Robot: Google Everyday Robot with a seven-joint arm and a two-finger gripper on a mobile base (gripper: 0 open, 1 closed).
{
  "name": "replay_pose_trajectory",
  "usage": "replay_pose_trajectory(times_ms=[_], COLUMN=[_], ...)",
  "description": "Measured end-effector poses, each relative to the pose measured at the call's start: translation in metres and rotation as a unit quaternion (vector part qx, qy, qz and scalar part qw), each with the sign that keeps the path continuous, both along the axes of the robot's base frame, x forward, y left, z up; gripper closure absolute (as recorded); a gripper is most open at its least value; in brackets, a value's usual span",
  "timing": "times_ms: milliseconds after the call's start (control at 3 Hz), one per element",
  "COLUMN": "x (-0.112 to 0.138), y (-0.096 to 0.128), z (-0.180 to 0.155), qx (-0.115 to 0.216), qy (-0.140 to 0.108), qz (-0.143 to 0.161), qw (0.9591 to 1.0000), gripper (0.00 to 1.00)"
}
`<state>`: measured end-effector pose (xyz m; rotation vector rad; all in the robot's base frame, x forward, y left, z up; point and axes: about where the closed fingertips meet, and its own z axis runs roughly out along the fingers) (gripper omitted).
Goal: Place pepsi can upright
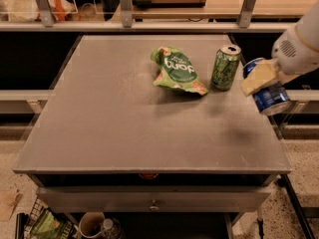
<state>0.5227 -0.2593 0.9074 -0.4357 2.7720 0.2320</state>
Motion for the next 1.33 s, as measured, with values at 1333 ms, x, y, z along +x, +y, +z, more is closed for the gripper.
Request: replay_pose_trajectory(times_ms=[1333], x=[-0.030], y=[0.017], z=[0.047], qx=[0.157], qy=[-0.128], qz=[0.207], qw=[0.9572], gripper=[1.00])
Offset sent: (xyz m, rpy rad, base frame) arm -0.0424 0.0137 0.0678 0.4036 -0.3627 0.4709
